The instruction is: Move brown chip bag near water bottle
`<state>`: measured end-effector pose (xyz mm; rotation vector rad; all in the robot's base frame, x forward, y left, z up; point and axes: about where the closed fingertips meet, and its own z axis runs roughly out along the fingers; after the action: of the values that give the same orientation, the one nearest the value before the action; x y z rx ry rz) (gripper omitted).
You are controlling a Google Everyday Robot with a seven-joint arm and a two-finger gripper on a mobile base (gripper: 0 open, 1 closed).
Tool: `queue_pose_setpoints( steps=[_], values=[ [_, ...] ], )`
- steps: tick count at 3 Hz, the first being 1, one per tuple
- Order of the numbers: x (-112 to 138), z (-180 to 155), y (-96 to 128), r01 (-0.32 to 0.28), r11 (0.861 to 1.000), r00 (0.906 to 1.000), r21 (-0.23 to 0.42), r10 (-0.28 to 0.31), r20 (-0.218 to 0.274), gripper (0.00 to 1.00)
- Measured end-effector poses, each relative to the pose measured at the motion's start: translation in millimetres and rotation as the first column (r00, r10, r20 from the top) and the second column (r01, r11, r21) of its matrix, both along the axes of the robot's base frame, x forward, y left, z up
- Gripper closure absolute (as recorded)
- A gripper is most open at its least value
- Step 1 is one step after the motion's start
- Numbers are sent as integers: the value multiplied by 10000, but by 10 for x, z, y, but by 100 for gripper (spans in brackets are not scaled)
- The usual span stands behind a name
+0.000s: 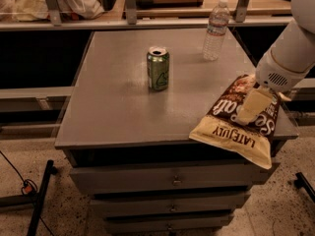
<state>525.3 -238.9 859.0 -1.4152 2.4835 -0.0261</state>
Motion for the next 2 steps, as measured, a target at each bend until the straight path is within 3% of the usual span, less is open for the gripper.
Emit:
queue_pose_setpoints(
  steps=[1, 2],
  values=[
    [0, 27, -1, 1, 10000, 10000, 1, -1, 1, 88],
    [0, 29, -1, 2, 10000, 10000, 3, -2, 1, 100]
  ],
)
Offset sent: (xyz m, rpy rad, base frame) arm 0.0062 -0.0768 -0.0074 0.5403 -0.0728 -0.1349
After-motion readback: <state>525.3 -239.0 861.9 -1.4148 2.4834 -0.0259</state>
